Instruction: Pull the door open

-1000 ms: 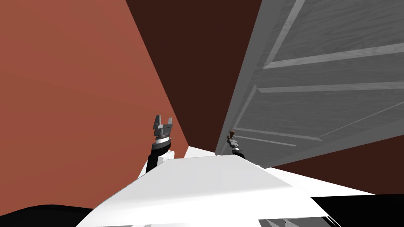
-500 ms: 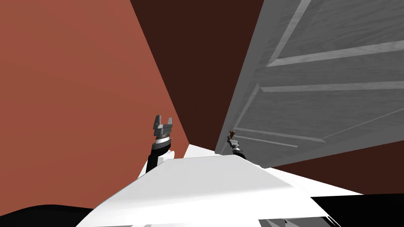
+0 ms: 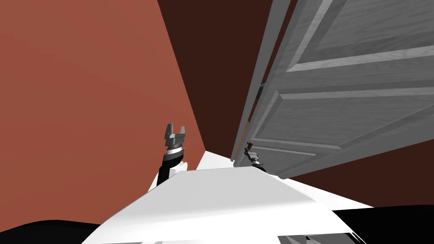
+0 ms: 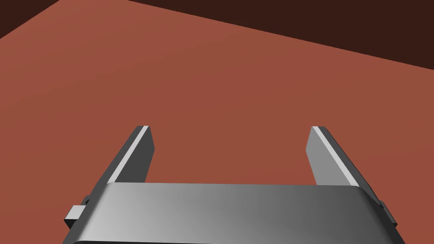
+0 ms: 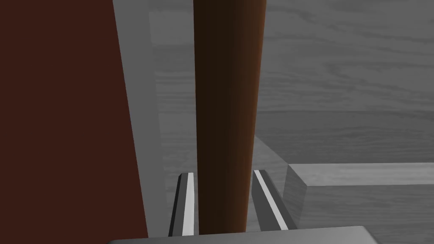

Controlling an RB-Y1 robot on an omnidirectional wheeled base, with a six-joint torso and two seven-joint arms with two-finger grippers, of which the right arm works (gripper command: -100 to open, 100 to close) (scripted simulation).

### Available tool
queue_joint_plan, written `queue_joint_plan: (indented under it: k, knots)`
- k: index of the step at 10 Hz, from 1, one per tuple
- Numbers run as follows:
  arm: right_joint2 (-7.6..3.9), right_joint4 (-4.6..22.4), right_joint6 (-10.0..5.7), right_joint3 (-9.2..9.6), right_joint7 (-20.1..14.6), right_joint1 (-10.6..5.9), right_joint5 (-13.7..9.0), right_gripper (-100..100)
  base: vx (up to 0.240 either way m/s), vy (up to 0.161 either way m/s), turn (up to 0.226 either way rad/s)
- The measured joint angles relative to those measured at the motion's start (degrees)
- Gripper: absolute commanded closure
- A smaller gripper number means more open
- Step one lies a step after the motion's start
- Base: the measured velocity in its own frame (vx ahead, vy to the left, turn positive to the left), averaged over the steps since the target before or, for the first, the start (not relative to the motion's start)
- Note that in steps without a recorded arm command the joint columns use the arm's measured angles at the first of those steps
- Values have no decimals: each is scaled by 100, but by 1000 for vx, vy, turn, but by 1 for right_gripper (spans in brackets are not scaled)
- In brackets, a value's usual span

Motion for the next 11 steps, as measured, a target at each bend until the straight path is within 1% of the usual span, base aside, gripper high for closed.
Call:
queue_joint_plan:
  k: [1,2,3,4,5,8,10,11]
  knots:
    - [-56,-49,-31,61,-69,63,21,100,-196,-42,100]
    - [-94,-18,-82,124,-144,70,47,100,-88,-15,28]
    - [-91,-6,-87,143,-161,77,55,100,-135,-24,138]
    - [-157,-56,-126,181,-195,141,73,100,-203,-36,102]
    - [-201,-31,-210,229,-260,141,100,100,-202,-29,89]
    - [-347,40,-449,424,-478,231,199,100,-218,-52,115]
    - [-472,2,-585,567,-617,349,268,100,-212,-47,98]
    - [-522,34,-665,629,-688,372,300,100,-91,1,11]
